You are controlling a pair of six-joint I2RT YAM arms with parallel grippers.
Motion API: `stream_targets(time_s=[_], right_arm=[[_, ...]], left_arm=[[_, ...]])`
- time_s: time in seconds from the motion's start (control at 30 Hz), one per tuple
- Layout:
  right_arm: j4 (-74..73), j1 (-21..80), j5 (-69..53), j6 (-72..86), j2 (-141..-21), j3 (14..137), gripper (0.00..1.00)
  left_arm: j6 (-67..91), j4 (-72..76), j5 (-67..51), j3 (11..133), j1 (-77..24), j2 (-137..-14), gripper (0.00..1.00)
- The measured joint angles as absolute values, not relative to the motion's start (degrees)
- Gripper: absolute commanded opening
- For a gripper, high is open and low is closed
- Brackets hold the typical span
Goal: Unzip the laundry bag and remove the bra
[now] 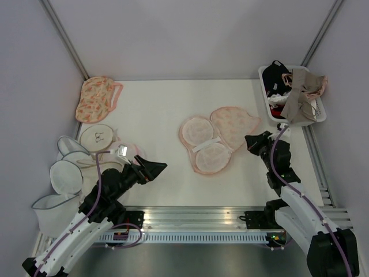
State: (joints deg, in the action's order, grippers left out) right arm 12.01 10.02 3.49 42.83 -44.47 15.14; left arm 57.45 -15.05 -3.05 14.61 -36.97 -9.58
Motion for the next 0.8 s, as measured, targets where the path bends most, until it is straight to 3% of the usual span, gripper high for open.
stream_targets(time_s=[0.13, 0.27, 0.57, 0.8], right_arm=[[18.5, 10.5, -12.3, 34.1, -54.4, 24.1, 0.00], [20.0, 17.2, -22.7, 24.3, -67.7, 33.8, 0.00], [1.2, 41.3, -32.6, -0.7, -83.9, 48.5, 0.00], [-13.0, 51.4, -31.1, -7.4, -93.8, 50.5, 0.01]], left_arm=[[57.5, -15.2, -3.0, 14.6, -37.0, -9.6, 1.00], [57.6, -15.5, -2.9, 14.6, -37.0, -9.6, 1.00], [58.7, -16.5, -2.0, 14.6, -37.0, -7.6, 1.00], [59.2, -17.9, -0.4, 14.6, -37.0, -6.8, 1.00]])
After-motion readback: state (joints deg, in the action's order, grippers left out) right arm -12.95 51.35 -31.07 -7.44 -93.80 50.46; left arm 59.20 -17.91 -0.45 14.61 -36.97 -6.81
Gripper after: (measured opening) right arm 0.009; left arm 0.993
